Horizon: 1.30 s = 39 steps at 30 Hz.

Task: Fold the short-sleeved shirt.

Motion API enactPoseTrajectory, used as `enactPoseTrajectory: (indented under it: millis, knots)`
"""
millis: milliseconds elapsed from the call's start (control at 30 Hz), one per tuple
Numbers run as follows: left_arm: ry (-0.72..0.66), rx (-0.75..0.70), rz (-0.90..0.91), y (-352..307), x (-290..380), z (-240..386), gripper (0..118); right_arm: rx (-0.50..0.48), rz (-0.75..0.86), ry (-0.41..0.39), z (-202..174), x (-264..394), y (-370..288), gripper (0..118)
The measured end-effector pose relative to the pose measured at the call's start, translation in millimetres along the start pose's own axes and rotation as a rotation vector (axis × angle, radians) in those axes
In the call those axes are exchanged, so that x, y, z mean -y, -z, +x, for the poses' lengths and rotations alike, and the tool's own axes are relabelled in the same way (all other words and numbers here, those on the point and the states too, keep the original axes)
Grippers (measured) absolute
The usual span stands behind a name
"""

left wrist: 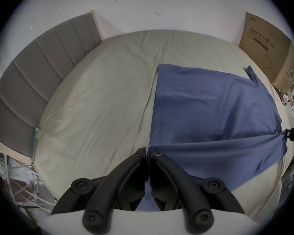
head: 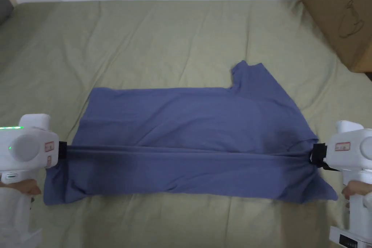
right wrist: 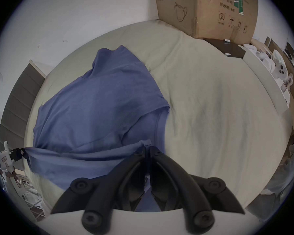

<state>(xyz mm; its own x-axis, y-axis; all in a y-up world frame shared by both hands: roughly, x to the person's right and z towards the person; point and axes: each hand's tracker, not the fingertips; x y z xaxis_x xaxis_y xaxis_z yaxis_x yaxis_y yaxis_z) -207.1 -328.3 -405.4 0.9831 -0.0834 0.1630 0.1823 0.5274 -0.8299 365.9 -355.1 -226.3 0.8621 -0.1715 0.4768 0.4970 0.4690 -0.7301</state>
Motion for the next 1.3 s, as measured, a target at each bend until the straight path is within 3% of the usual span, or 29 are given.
enactPoseTrajectory:
  millis: [33,67,100,133,167,200,300,333,367,400,433,533,667,700,767,800,900,1000,1033,1067,1100,1167,1200,1233,1267,1300]
  knots:
    - [-0.039,0.027,-0.018,4.3,0.3,-2.5,8,-0.001,0.011,0.001,-0.8,-0.1,3.0,5]
    - [-0.059,0.036,-0.031,7.1,0.7,-3.9,24,0.005,0.008,-0.019,-2.3,-1.5,5.2,8]
    - [-0.055,0.011,-0.051,9.6,2.4,-5.4,64,0.043,0.0,-0.036,-5.2,-2.4,4.2,38]
    - [-0.054,0.002,-0.05,8.4,6.0,-6.0,93,0.072,-0.003,-0.047,-5.8,-1.7,2.7,65]
    - [-0.051,0.0,-0.041,3.6,11.7,-6.7,111,0.055,0.008,-0.045,-6.6,1.9,-4.4,82]
    - [-0.045,-0.002,-0.013,-6.3,17.9,-7.3,116,0.023,0.054,-0.05,-5.6,5.3,-14.0,82]
    - [-0.021,0.004,0.007,-30.1,33.6,-7.9,111,0.01,0.084,-0.084,-8.9,20.2,-42.0,80]
    - [-0.013,0.009,0.022,-40.6,41.9,-7.2,101,-0.001,0.116,-0.094,-10.2,28.8,-52.2,72]
    - [-0.018,0.016,0.063,-53.0,52.5,-7.4,81,-0.019,0.151,-0.096,-11.3,39.1,-63.5,56]
    - [-0.032,0.021,0.096,-64.2,65.4,-5.1,34,-0.048,0.159,-0.091,-11.5,50.9,-72.7,20]
    - [-0.027,0.028,0.086,-69.6,76.6,-2.2,2,-0.041,0.157,-0.069,-14.5,61.0,-76.7,4]
    - [0.009,0.05,0.056,-78.6,105.6,5.6,0,-0.114,0.101,-0.015,-13.6,91.7,-83.0,1]
    - [0.033,0.066,0.052,-74.0,116.9,7.2,2,-0.081,0.103,-0.051,-23.7,115.2,-87.7,0]
    - [0.033,0.07,0.065,-72.8,114.0,6.6,27,-0.081,0.094,-0.057,-26.1,116.1,-86.6,0]
    - [-0.001,0.031,0.085,-64.8,104.1,-0.5,100,-0.089,0.096,-0.058,-26.0,116.1,-86.6,0]
    - [-0.009,0.028,0.076,-58.3,97.7,-3.3,118,-0.093,0.097,-0.056,-26.4,115.3,-86.5,0]
    - [-0.05,0.036,0.101,-30.9,88.2,-16.5,110,-0.098,0.102,-0.047,-27.4,113.8,-85.8,0]
    - [-0.082,0.077,-0.051,0.1,86.8,-15.5,107,-0.097,0.094,-0.048,-28.6,115.1,-82.3,0]
    - [-0.097,0.103,-0.074,4.2,90.5,-10.2,92,-0.097,0.09,-0.048,-28.7,115.9,-80.9,0]
    - [-0.1,0.119,-0.098,14.1,94.0,-7.9,61,-0.097,0.085,-0.047,-28.4,117.0,-79.4,0]
    - [-0.092,0.024,-0.075,15.5,96.3,-4.2,41,-0.1,0.08,-0.042,-26.6,118.2,-77.1,0]
    - [-0.084,0.058,-0.061,13.9,92.1,-7.0,35,-0.104,0.085,-0.027,-24.8,118.4,-74.8,0]
    - [-0.081,0.06,-0.052,12.2,89.5,-8.6,19,-0.112,0.087,-0.018,-23.2,116.9,-73.0,5]
    - [-0.075,0.074,-0.05,13.0,87.1,-10.2,8,-0.116,0.083,-0.009,-22.4,114.1,-71.4,19]
    - [-0.072,0.077,-0.059,14.7,83.8,-10.9,8,-0.118,0.071,-0.002,-20.6,108.9,-67.6,43]
    - [-0.062,0.078,-0.072,10.1,81.3,-6.2,8,-0.123,0.057,0.002,-18.3,103.1,-62.2,74]
